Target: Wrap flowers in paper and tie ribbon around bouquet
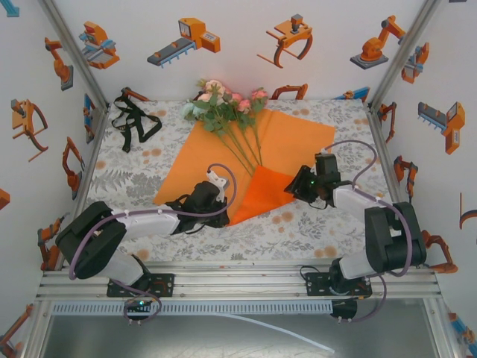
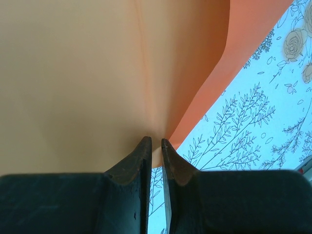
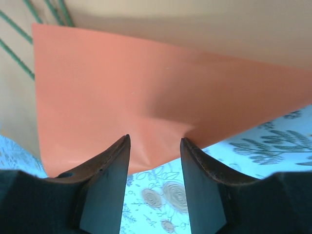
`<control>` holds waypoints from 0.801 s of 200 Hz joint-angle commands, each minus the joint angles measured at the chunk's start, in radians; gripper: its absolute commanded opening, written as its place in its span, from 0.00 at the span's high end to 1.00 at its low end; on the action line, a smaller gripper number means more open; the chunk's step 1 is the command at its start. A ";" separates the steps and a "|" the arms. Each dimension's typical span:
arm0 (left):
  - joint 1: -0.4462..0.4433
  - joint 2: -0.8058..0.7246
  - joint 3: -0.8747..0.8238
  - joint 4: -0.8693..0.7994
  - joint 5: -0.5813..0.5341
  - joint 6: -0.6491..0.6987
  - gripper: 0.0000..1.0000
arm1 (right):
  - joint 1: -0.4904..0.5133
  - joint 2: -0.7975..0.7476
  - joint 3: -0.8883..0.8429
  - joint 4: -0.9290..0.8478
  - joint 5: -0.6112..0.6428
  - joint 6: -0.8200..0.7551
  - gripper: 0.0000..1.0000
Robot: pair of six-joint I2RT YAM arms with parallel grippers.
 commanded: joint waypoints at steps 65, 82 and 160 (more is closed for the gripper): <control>0.004 -0.038 -0.058 -0.084 -0.056 -0.010 0.80 | -0.163 0.136 0.012 0.065 0.023 -0.096 0.57; 0.005 -0.054 -0.063 -0.098 -0.066 -0.011 0.80 | -0.193 0.125 0.027 0.029 0.035 -0.110 0.58; 0.052 -0.149 -0.073 -0.206 -0.157 -0.018 0.76 | -0.214 0.039 -0.093 0.026 0.001 -0.042 0.64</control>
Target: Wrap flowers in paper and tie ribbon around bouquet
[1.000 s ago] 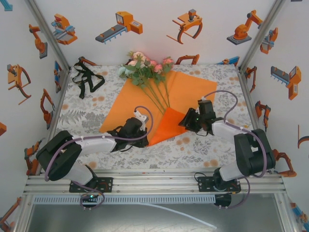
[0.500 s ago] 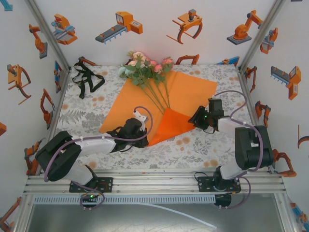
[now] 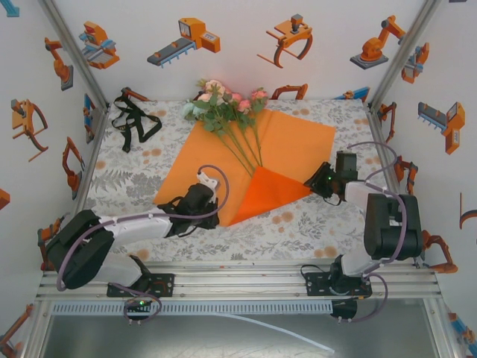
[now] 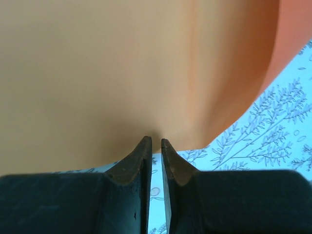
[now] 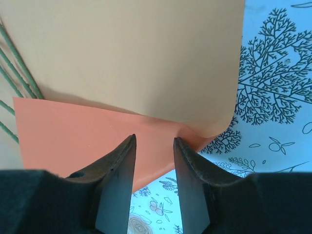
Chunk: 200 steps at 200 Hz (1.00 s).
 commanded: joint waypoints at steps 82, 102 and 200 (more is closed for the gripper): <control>0.327 -0.355 -0.013 -0.371 -0.078 -0.310 0.54 | 0.096 -0.319 0.017 -0.280 -0.010 -0.062 0.57; 0.435 -0.385 -0.023 -0.426 -0.070 -0.373 0.39 | 0.188 -0.383 0.022 -0.318 0.014 -0.073 0.57; 0.652 -0.207 -0.065 -0.311 0.045 -0.525 0.29 | 0.483 -0.104 0.092 -0.056 0.086 0.003 0.60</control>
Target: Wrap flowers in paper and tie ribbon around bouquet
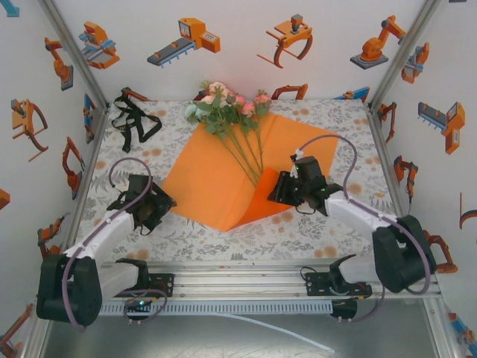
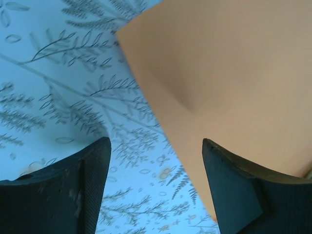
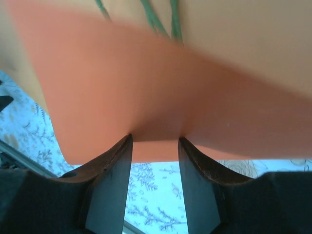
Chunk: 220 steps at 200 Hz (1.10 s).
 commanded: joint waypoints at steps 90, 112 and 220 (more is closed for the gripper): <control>0.005 0.246 -0.003 0.455 0.260 0.005 0.37 | 0.009 0.241 0.101 0.213 0.095 -0.013 0.62; 0.003 0.234 0.010 0.500 0.296 -0.006 0.39 | 0.008 0.251 0.107 0.211 0.093 -0.009 0.62; -0.161 0.075 0.152 -0.147 -0.153 -0.001 0.30 | 0.009 0.255 0.114 0.185 0.095 -0.007 0.62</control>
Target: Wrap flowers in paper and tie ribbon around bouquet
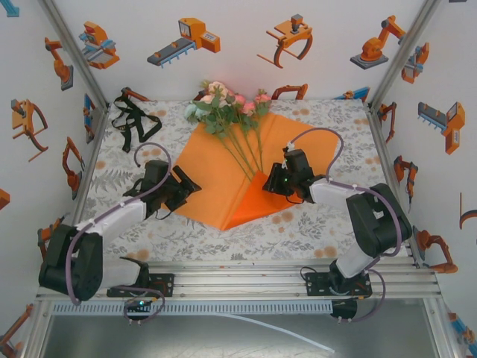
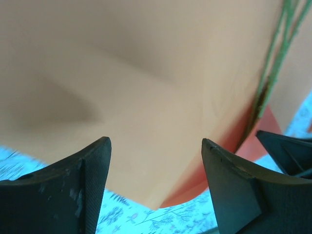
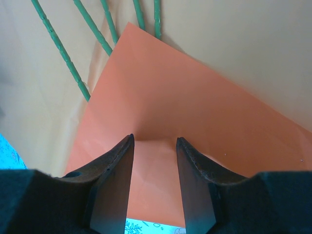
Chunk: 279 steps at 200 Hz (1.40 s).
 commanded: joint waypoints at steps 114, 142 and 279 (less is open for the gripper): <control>0.222 0.069 -0.005 -0.045 -0.231 0.305 0.28 | 0.006 0.003 0.013 -0.011 0.019 -0.006 0.61; 0.229 0.115 -0.013 0.018 -0.194 0.303 0.36 | 0.007 -0.001 0.020 -0.027 0.020 -0.013 0.61; 0.220 0.033 -0.067 -0.010 -0.033 0.195 0.88 | 0.008 -0.021 0.027 -0.040 0.014 -0.008 0.60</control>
